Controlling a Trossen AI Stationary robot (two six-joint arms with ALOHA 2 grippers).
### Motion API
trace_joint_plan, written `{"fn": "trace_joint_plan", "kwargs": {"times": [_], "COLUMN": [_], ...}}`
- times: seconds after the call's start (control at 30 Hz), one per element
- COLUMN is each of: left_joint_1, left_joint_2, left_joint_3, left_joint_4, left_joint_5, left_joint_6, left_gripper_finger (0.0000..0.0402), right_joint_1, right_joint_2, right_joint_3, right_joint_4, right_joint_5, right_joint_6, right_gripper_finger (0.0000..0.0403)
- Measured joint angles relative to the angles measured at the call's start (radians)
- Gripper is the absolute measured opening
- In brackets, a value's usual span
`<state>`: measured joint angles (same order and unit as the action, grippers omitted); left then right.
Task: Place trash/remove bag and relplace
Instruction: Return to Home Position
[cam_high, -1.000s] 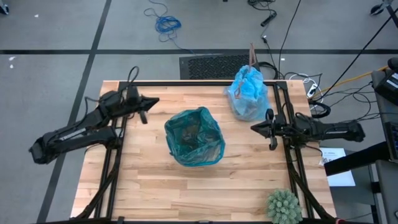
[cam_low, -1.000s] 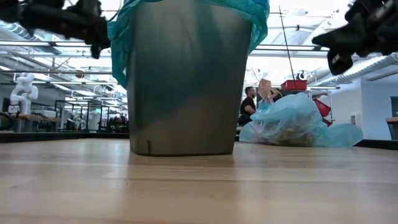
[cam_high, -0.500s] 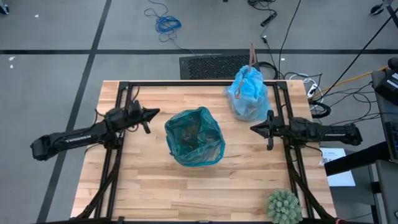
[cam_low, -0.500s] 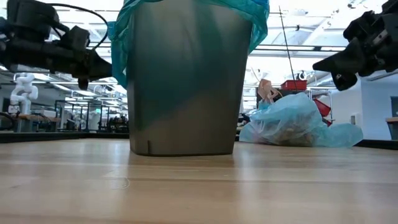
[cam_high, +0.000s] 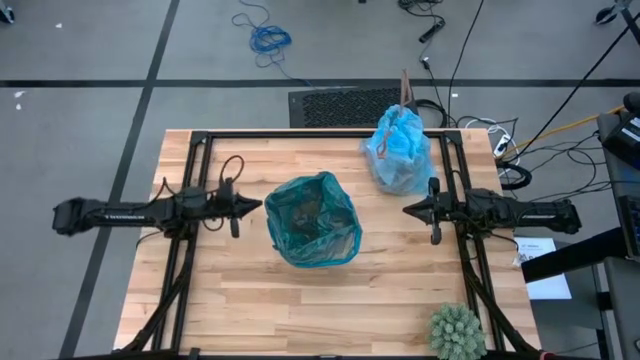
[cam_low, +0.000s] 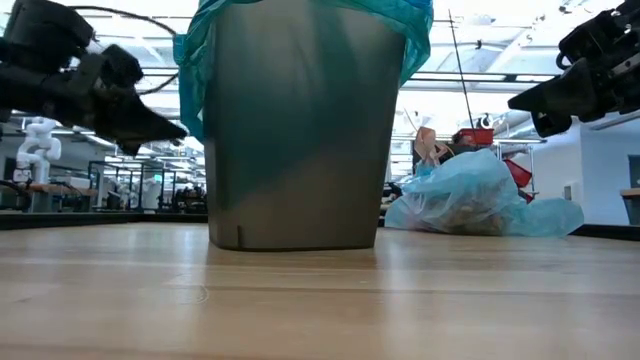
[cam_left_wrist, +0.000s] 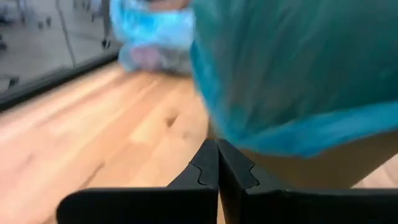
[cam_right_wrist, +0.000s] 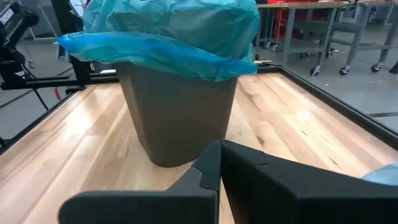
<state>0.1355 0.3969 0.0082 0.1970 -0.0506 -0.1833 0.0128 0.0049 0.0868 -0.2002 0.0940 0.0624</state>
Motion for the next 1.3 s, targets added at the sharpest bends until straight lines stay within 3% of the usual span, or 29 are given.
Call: {"fn": "trace_joint_plan", "kwargs": {"times": [0.33,0.53,0.7,0.83,1.07,1.3], "left_joint_1": [-0.036,-0.047,-0.047,-0.048,-0.048,-0.048], "left_joint_2": [-0.036,-0.214,-0.397,-0.397,-0.397,-0.393], "left_joint_3": [0.0,0.0,0.007,0.049,0.042,0.042], "left_joint_4": [0.096,0.033,-0.143,-0.274,-0.298,-0.303], "left_joint_5": [-0.036,-0.003,-0.004,-0.004,-0.002,0.03], "left_joint_6": [0.066,0.07,0.087,0.098,0.095,0.053], "left_gripper_finger": [0.0,0.0,0.0,0.0,0.0,0.0], "right_joint_1": [0.0,0.002,0.002,0.002,0.002,0.0], "right_joint_2": [0.011,0.01,0.01,0.002,0.0,0.005], "right_joint_3": [0.01,0.013,0.017,0.021,0.0,0.0], "right_joint_4": [-0.049,0.001,0.085,0.074,-0.021,-0.004], "right_joint_5": [0.012,-0.024,-0.087,-0.093,-0.093,-0.086], "right_joint_6": [0.088,0.069,0.025,-0.002,0.026,0.078], "right_gripper_finger": [0.0,0.0,0.0,0.0,0.0,0.0]}}
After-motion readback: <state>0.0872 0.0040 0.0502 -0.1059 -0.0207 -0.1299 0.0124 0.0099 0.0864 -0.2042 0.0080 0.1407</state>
